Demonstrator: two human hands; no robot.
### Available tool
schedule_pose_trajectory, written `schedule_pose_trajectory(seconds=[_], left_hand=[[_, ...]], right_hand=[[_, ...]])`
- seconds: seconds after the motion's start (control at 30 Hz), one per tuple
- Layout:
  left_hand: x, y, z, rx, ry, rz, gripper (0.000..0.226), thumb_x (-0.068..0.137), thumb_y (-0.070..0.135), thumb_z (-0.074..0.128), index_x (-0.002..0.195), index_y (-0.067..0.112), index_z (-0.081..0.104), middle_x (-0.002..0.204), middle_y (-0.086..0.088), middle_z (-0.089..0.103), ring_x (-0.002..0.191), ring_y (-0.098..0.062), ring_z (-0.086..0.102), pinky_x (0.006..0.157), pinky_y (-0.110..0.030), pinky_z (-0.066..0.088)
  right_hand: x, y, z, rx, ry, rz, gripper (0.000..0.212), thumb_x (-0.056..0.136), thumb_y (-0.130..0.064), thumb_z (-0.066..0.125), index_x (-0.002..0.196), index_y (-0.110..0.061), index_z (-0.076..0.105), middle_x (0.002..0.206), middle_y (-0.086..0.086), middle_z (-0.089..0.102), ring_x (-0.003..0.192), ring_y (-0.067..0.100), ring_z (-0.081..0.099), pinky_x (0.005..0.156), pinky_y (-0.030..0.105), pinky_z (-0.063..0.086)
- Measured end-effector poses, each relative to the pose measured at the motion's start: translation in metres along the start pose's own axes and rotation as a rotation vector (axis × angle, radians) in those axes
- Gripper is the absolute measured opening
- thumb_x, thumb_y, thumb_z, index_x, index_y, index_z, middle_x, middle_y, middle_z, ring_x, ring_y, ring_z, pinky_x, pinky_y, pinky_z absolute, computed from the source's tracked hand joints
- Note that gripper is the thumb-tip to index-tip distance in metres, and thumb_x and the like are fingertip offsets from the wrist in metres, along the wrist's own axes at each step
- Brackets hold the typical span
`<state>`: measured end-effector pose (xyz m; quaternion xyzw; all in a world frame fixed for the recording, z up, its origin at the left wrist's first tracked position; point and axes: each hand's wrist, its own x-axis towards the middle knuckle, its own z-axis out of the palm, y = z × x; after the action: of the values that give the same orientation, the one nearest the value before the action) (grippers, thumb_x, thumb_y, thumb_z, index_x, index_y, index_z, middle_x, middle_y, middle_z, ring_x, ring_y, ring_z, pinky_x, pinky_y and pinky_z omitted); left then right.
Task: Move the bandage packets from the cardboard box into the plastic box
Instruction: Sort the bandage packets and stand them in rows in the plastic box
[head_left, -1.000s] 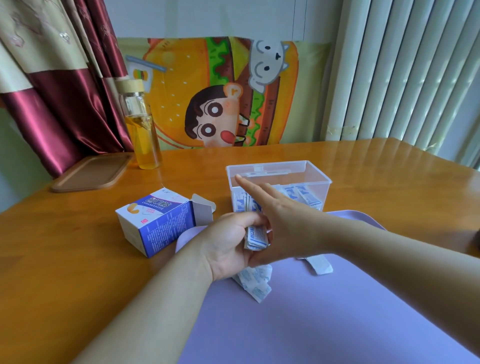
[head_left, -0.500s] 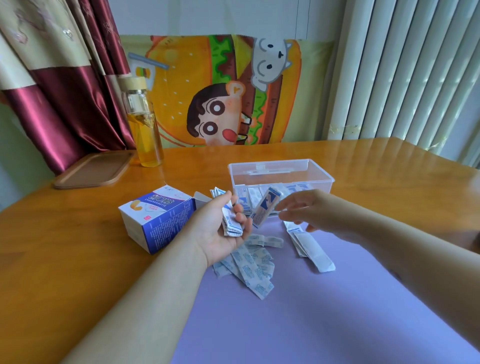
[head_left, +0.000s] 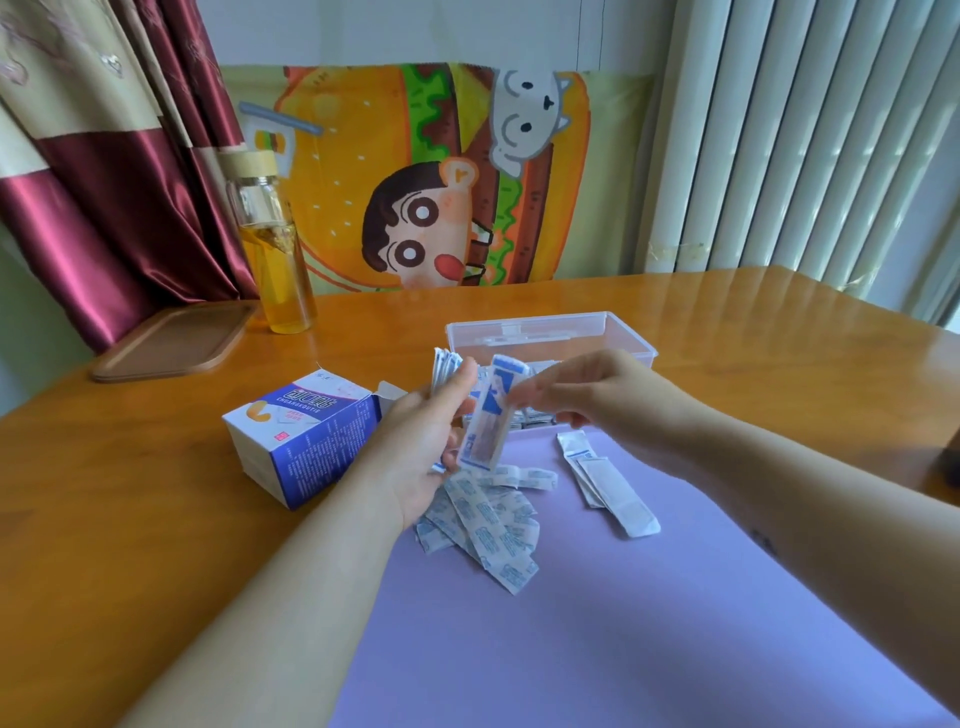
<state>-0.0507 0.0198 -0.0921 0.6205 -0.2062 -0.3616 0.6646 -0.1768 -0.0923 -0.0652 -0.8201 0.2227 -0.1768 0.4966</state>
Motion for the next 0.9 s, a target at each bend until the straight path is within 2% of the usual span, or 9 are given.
schedule_pose_trajectory(seconds=[0.1,0.2,0.27,0.37,0.43,0.5,0.63,0.77,0.9], left_hand=[[-0.005,0.002,0.000,-0.035,-0.210,-0.086,0.037,0.075,0.038,0.066,0.103,0.014,0.066,0.085,-0.005,0.069,0.071,-0.017,0.064,0.061,-0.027,0.049],[-0.006,0.000,0.000,-0.103,-0.221,-0.144,0.014,0.085,0.022,0.063,0.096,0.013,0.062,0.057,0.001,0.058,0.047,-0.009,0.055,0.042,-0.017,0.042],[-0.004,0.000,-0.001,-0.205,-0.204,-0.181,0.008,0.089,0.016,0.058,0.093,0.010,0.061,0.054,0.000,0.049,0.043,-0.007,0.047,0.038,-0.015,0.038],[-0.002,0.002,-0.002,-0.387,-0.166,-0.243,0.013,0.093,0.011,0.051,0.090,0.007,0.063,0.064,-0.005,0.052,0.055,-0.010,0.051,0.045,-0.019,0.047],[-0.002,0.002,-0.003,-0.459,-0.145,-0.258,0.013,0.093,0.010,0.049,0.094,0.005,0.061,0.062,-0.009,0.060,0.056,-0.013,0.059,0.051,-0.025,0.053],[-0.002,0.002,-0.003,-0.488,-0.154,-0.263,0.014,0.093,0.010,0.049,0.098,0.004,0.060,0.060,-0.009,0.061,0.052,-0.013,0.060,0.051,-0.026,0.055],[-0.001,0.000,-0.004,-0.503,-0.165,-0.255,0.013,0.094,0.011,0.048,0.101,0.003,0.057,0.067,-0.008,0.058,0.049,-0.011,0.056,0.048,-0.024,0.053],[0.000,-0.001,-0.004,-0.494,-0.156,-0.245,0.015,0.095,0.011,0.048,0.099,0.004,0.060,0.070,-0.007,0.059,0.053,-0.011,0.055,0.048,-0.024,0.053],[0.000,0.001,-0.005,-0.489,-0.136,-0.237,0.014,0.094,0.012,0.049,0.100,0.004,0.058,0.071,-0.007,0.059,0.054,-0.011,0.057,0.048,-0.024,0.054]], right_hand=[[-0.003,0.000,0.005,0.083,-0.133,0.004,0.018,0.089,-0.013,0.060,0.090,-0.021,0.076,0.103,0.006,0.072,0.074,0.011,0.047,0.070,0.025,0.040],[-0.003,0.001,0.000,-0.011,-0.100,0.017,0.024,0.089,-0.007,0.057,0.091,-0.024,0.073,0.096,0.002,0.072,0.074,0.008,0.055,0.072,0.024,0.047],[-0.004,0.005,-0.008,-0.297,-0.003,0.030,0.010,0.088,-0.018,0.062,0.093,-0.019,0.070,0.092,-0.001,0.070,0.072,0.009,0.058,0.070,0.023,0.051],[-0.006,0.020,-0.011,-0.922,-0.110,0.183,0.046,0.083,-0.047,0.062,0.115,-0.015,0.057,0.111,0.002,0.062,0.090,0.017,0.057,0.078,0.029,0.046],[-0.007,0.027,-0.007,-1.045,-0.166,0.290,0.061,0.081,-0.053,0.062,0.124,-0.012,0.049,0.119,0.007,0.057,0.103,0.024,0.055,0.081,0.033,0.045],[-0.002,0.030,-0.009,-1.014,-0.173,0.333,0.065,0.080,-0.050,0.066,0.127,-0.009,0.048,0.121,0.011,0.058,0.105,0.026,0.058,0.083,0.034,0.047],[0.014,0.030,-0.015,-0.892,-0.213,0.432,0.064,0.074,-0.040,0.074,0.124,-0.002,0.058,0.111,0.017,0.067,0.076,0.022,0.065,0.076,0.032,0.054],[0.021,0.033,-0.014,-0.720,-0.184,0.465,0.063,0.070,-0.025,0.081,0.123,-0.001,0.056,0.110,0.019,0.066,0.094,0.030,0.069,0.085,0.040,0.055],[0.018,0.036,-0.015,-0.730,-0.183,0.458,0.054,0.070,-0.029,0.080,0.115,-0.005,0.061,0.105,0.014,0.068,0.087,0.025,0.068,0.074,0.031,0.056]])
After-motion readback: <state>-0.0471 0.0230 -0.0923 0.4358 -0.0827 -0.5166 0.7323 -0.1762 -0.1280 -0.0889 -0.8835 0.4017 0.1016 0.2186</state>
